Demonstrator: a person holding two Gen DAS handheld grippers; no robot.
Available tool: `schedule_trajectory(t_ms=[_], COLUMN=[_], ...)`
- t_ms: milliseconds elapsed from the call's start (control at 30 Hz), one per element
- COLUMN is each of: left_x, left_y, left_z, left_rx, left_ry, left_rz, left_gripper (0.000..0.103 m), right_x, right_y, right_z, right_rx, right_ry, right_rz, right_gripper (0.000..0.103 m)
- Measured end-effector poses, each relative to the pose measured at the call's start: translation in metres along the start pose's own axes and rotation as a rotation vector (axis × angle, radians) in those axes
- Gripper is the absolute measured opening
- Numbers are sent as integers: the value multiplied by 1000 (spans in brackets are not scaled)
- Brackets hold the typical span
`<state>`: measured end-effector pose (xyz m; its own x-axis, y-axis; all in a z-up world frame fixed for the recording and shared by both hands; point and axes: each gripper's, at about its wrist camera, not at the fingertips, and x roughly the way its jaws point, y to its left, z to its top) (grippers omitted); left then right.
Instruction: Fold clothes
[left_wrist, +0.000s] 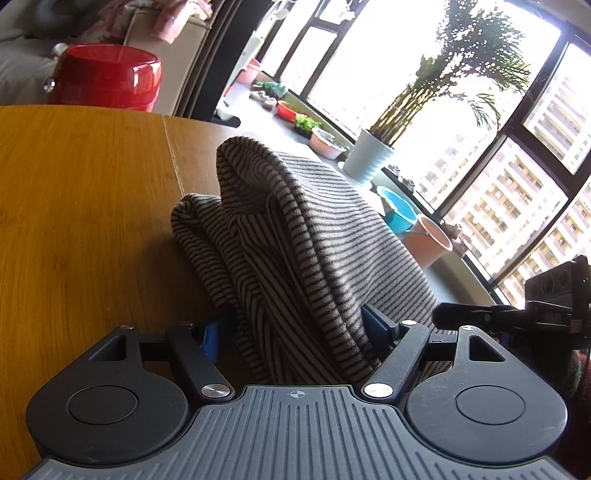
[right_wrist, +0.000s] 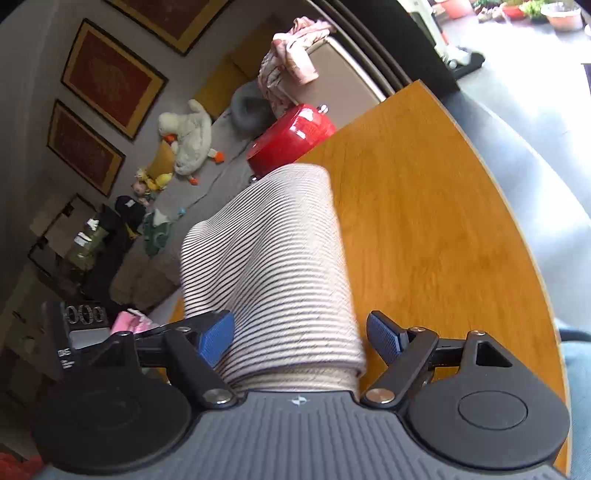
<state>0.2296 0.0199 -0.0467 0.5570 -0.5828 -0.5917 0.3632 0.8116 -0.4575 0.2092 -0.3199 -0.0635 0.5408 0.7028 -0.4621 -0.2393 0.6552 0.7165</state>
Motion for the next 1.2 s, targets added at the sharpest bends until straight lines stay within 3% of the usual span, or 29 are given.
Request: schedule_trajectory(t_ms=[133,367,533,700,833,1000,1100,1200], left_x=[-7,-18,-19,-10,-1,-11,-19,-33], left_y=[7,0,-12,-18,-24,-27,-20,-13], left_z=[0,2,3,1,0,1,2,3], left_rx=[-41,-51,-19,-16,-61,-31,-49,-92], left_ry=[-4,-5,8,23,33,7,-15,-60], left_rz=[16,43,54,49,-7,8,14,4], left_gripper=[82,87,88,68,63,56,54,53], right_x=[-8,4,7,1,-3,-13,-24,-27], right_y=[30,47,38,45,45,50,66,100], right_z=[4,1,-9,-13,-8,-2,-13,-39], right_rx=[-83,-267,-266,-347,-354,-367,-475,-705], right_ry=[-38,-8,-21,-52,-82,-140,-165,-153], right_rz=[82,-104,-122,-150,-157,-191,-196,-157], right_gripper=[76,68,68,72,72,74,77,82])
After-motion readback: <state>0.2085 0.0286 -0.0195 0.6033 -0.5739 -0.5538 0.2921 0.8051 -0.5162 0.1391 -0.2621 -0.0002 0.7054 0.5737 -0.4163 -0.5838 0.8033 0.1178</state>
